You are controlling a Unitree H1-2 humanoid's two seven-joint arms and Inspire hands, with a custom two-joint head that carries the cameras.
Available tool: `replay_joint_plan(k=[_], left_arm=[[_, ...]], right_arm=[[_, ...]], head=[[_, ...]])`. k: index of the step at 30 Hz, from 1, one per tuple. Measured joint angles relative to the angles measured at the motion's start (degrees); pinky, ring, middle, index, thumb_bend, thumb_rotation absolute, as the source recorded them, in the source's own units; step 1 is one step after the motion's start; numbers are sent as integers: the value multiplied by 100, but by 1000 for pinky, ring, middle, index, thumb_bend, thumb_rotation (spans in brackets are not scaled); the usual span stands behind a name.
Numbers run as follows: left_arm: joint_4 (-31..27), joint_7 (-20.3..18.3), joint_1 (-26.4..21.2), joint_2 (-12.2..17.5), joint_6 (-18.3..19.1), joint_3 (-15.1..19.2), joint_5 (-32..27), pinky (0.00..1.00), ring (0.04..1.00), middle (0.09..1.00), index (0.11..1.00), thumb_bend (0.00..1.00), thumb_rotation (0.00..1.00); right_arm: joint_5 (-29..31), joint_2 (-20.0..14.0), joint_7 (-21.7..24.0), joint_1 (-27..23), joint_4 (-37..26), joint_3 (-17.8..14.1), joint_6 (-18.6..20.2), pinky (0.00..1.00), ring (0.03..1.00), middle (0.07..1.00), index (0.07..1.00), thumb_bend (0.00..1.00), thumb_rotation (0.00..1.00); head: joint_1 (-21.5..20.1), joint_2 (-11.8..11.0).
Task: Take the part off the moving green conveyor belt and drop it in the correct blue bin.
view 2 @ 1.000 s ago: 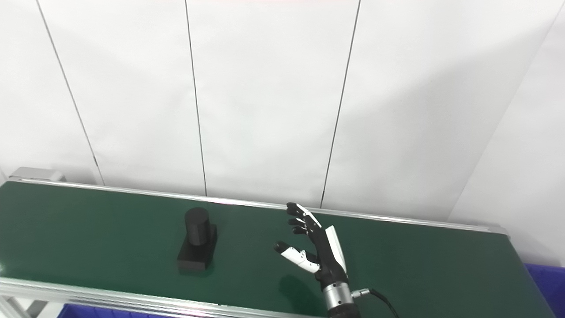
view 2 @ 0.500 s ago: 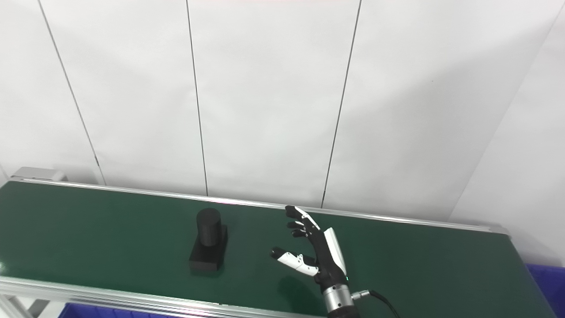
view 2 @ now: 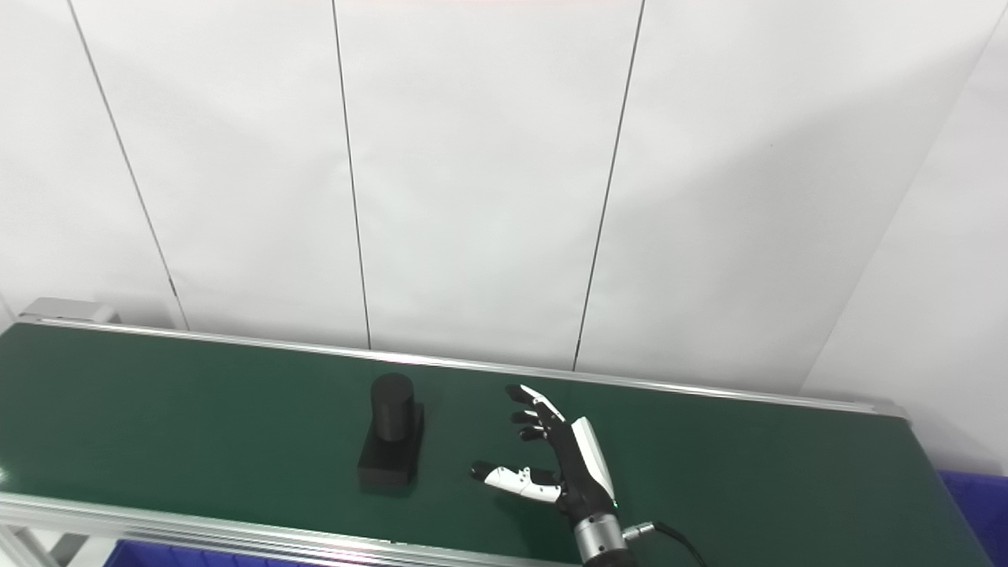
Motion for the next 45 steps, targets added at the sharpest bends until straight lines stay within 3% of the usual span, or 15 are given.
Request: replay_joint_plan(k=[14, 20, 30, 45], left_arm=[[-2, -14, 7, -1, 0, -8, -24, 740, 818, 835, 812, 543, 914], [-1, -14, 7, 3, 0, -41, -23, 740, 818, 834, 813, 550, 921], [-7, -5, 7, 8, 0, -96, 4, 745, 817, 833, 814, 549, 933], [-34, 87, 21, 20, 0, -168, 10, 749, 819, 834, 814, 608, 934]], right_arm=[[-2, 59, 120, -427, 808, -192, 0, 724, 779, 854, 863, 870, 478], [-41, 34, 216, -539, 983, -229, 0, 701, 767, 845, 860, 870, 480], [-294, -25, 205, -918, 1294, -23, 0, 664, 745, 822, 838, 866, 468], [-464, -1, 172, -1080, 1695, 93, 0, 667, 761, 845, 836, 889, 463]], head=[[9, 0], [-9, 0], [17, 26], [79, 79]])
